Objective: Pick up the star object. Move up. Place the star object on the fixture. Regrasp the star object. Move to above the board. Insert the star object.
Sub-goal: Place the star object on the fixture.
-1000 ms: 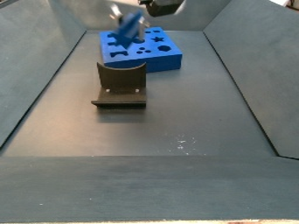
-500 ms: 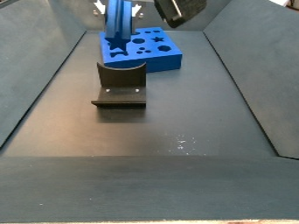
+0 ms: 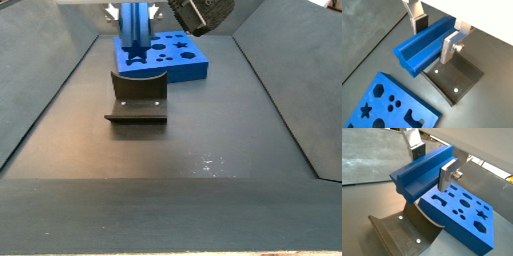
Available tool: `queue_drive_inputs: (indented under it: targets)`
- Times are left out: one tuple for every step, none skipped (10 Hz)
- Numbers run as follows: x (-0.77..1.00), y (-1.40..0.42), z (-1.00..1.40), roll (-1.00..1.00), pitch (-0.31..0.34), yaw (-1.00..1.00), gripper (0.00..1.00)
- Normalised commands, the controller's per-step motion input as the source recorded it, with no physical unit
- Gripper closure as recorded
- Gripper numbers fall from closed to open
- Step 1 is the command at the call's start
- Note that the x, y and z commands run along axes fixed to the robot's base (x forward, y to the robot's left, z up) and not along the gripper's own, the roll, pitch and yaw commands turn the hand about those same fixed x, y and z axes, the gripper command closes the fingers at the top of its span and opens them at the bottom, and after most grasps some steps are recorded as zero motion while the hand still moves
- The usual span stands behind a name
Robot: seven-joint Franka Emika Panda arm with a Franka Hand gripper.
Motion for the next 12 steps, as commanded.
queue_drive_inputs:
  targets:
    - [0.13,0.08,-1.00,-1.00,0.055,-0.19,1.00]
    - [0.14,0.08,-1.00,-1.00,0.034,-0.19,1.00]
    - [0.15,0.09,-1.00,-1.00,0.035,-0.19,1.00]
    - [0.16,0.09,-1.00,-1.00,0.040,-0.19,1.00]
    - [0.17,0.10,-1.00,-1.00,0.038,-0.19,1.00]
    - [0.18,0.11,-1.00,-0.90,0.025,-0.18,1.00]
    - [0.19,0.12,-1.00,-0.73,0.011,-0.16,1.00]
    - [0.20,0.13,-1.00,-0.50,0.004,-0.13,1.00]
    - [0.21,0.13,-1.00,-0.39,0.004,-0.12,1.00]
    - [0.17,0.09,-0.73,-0.22,0.005,-0.09,1.00]
    - [0.14,0.08,-0.60,-0.19,0.005,-0.08,1.00]
    - [0.10,0.11,-0.39,-0.13,0.002,-0.06,1.00]
